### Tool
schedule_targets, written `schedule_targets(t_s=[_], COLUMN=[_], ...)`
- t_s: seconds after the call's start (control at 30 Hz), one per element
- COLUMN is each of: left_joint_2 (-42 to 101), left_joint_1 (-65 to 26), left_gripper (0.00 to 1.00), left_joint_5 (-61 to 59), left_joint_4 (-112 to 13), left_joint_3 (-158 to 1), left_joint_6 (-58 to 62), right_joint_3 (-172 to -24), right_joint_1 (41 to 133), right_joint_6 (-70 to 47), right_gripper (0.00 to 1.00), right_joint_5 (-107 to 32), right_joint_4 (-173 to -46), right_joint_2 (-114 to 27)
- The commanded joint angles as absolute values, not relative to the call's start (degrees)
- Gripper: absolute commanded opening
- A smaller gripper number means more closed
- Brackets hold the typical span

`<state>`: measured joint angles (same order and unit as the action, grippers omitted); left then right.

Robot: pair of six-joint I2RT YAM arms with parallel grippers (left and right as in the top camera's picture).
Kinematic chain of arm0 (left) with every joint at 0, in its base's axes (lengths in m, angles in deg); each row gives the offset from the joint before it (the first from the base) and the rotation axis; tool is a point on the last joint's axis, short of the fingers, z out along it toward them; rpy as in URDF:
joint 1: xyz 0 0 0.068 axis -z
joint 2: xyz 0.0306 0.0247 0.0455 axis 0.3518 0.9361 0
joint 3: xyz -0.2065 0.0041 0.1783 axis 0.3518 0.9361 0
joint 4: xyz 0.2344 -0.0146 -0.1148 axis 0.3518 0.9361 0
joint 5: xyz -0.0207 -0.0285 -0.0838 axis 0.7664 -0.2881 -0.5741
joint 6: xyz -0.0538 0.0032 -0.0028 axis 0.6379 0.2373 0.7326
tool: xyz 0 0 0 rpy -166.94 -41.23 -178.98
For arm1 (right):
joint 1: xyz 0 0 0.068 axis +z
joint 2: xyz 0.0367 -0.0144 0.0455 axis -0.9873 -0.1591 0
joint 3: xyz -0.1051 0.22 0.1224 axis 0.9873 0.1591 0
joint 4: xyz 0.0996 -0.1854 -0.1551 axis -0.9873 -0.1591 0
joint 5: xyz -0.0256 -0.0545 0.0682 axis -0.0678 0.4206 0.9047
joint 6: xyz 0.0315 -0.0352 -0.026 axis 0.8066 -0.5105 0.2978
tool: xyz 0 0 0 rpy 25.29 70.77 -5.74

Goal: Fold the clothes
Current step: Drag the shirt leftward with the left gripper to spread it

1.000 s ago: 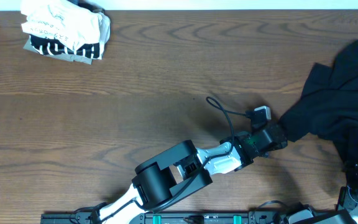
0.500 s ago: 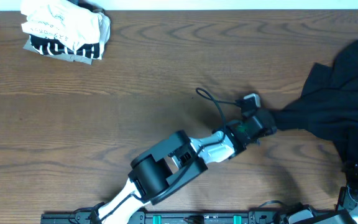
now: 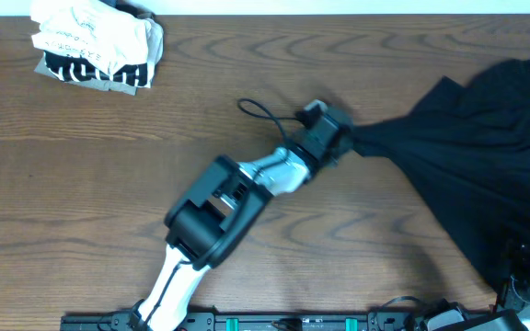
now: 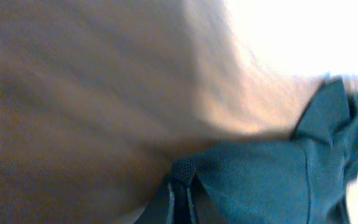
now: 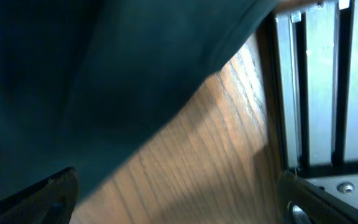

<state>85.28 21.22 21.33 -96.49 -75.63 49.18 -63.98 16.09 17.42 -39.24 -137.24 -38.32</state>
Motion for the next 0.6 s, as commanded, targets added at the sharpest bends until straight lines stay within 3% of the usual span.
schedule_targets(t_s=[0.0,0.57], left_joint_2=[86.4,86.0], left_joint_1=[15.3,-4.3], left_gripper=[0.06,0.06], left_joint_5=[20.2,15.1], left_joint_4=[-92.4,-78.4], left_joint_3=[-74.7,-74.7], left_joint_6=[48.2,44.5], right_joint_3=[-64.0,-64.0], right_joint_1=[15.8,17.5], right_joint_6=[16.7,15.5], right_gripper=[0.99,0.99], right_joint_5=[-39.8,-38.4], right_joint_4=[-137.9,-139.3], right_joint_2=[-38.3,-38.3])
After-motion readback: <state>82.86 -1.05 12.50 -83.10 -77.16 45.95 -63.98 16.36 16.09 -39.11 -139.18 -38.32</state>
